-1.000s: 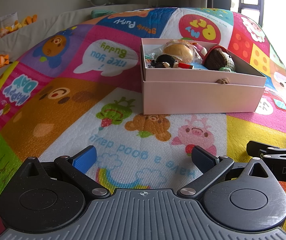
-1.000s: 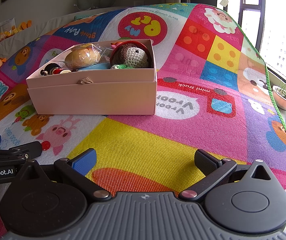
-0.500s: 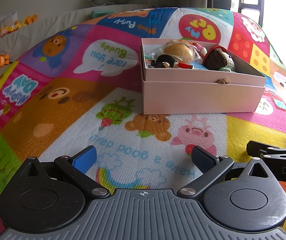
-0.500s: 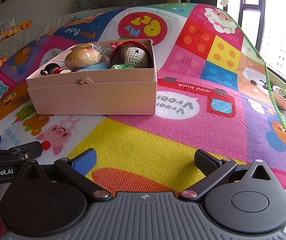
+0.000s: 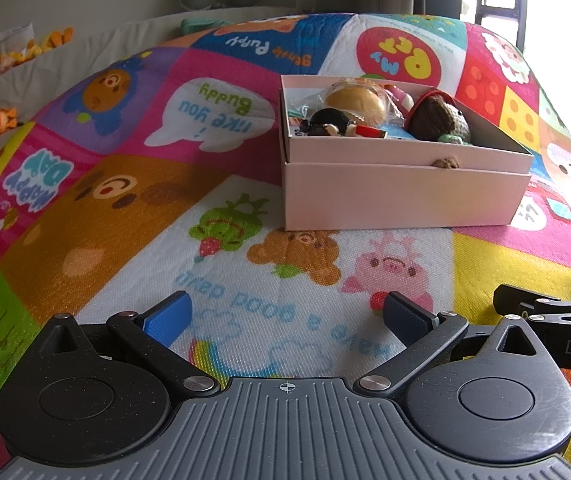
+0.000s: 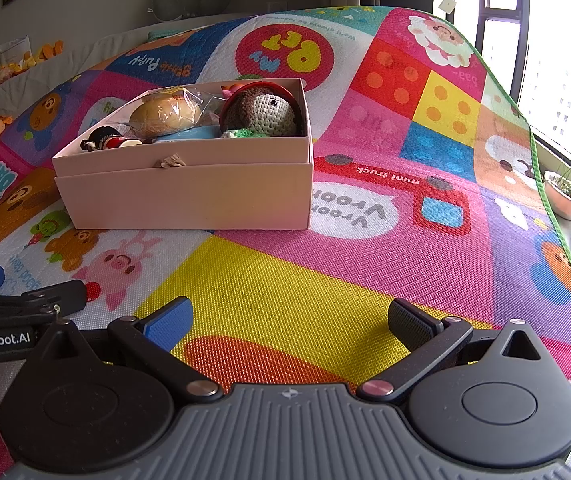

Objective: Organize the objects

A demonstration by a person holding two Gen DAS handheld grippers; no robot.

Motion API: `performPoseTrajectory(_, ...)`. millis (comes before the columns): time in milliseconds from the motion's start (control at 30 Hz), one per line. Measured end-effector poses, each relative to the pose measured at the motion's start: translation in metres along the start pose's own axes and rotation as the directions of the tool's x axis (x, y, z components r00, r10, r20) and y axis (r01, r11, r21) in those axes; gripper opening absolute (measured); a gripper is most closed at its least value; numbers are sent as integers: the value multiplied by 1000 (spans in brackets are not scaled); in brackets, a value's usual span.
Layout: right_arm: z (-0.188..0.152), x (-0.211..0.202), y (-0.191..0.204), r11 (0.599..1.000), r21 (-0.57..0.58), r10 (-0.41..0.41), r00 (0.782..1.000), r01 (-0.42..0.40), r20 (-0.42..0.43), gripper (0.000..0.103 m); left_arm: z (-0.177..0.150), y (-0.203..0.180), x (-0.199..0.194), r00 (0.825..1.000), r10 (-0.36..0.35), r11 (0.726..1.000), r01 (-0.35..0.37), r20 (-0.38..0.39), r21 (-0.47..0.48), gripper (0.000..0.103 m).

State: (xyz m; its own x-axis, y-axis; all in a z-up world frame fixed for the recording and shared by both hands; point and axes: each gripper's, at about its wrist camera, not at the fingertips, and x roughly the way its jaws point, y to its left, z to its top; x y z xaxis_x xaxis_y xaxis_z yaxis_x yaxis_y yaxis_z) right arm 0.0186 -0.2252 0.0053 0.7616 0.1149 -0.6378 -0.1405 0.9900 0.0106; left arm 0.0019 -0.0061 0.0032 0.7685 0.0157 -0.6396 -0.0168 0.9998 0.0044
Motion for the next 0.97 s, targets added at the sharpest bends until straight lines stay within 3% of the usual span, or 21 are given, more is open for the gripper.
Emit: performPoseTrajectory(967,0,0,0,1000,0,0,1000,0,0,103,-3,-8,-6,1000,1,1000,-1,3,-1,103)
